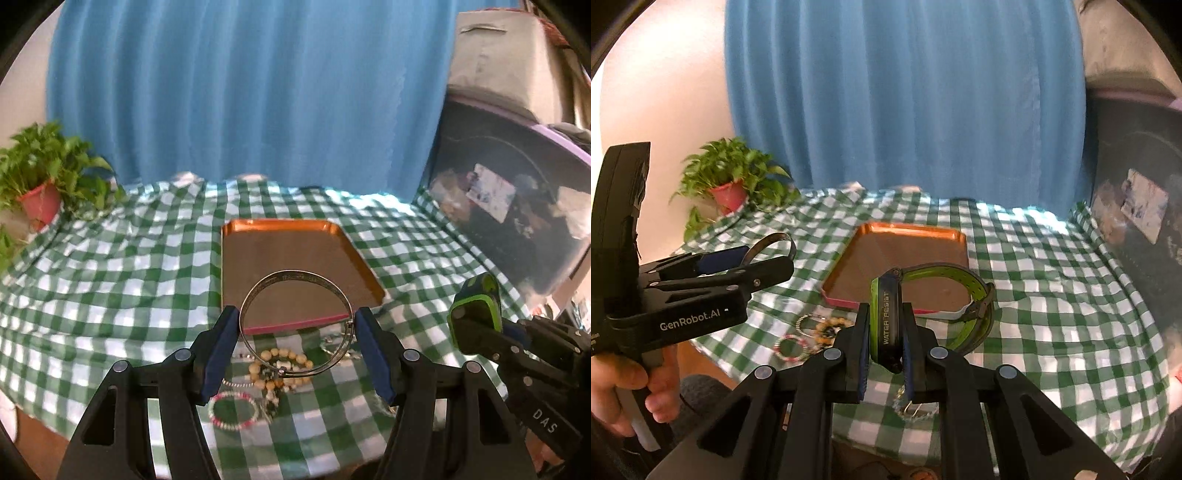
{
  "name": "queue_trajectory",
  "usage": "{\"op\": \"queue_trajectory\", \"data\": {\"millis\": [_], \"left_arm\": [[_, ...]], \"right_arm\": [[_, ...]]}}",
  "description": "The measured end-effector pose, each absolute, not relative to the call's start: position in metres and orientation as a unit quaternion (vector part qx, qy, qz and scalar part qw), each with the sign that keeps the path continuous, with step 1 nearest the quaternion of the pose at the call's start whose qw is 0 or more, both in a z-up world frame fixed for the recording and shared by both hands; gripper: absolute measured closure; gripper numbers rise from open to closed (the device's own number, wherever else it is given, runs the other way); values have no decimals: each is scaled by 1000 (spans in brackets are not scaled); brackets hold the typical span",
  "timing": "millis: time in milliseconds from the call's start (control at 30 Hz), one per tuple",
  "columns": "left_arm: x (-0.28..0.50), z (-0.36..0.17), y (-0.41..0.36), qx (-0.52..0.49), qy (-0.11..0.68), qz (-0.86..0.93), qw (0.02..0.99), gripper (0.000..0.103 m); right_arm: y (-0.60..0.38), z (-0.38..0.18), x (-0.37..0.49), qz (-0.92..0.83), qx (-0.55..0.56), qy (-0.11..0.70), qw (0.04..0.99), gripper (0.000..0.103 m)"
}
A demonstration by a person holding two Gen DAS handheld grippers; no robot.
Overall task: Organize jewelry
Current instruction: 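Lift the silver bangle with the left tool while the right tool lifts the green watch, then lower the bangle into the tray with the left tool while the right tool drops the watch there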
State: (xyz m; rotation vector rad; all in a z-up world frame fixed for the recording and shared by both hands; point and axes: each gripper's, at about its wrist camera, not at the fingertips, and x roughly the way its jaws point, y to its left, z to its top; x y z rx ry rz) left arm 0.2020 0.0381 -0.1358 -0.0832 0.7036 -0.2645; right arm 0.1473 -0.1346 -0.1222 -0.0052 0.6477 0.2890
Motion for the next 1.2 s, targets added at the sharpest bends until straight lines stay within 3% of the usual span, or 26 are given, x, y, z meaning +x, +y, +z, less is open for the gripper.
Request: {"op": "queue_trajectory", "data": {"millis": [500,1033,1100,1200], "left_arm": [[344,-217,30,-69,399,-124,906,39],[357,-251,34,-52,415,-129,899,38],[353,-248,37,-55,411,-129,901,38],[340,-234,48,-77,387,-146,907,30]], "right_arm": [[-132,-190,289,156,-19,367,917,90],[-120,-241,348,152,-10,416,897,90],[-119,-241,349,167,0,417,893,83],[-121,-232,339,161,-3,404,900,54]]}}
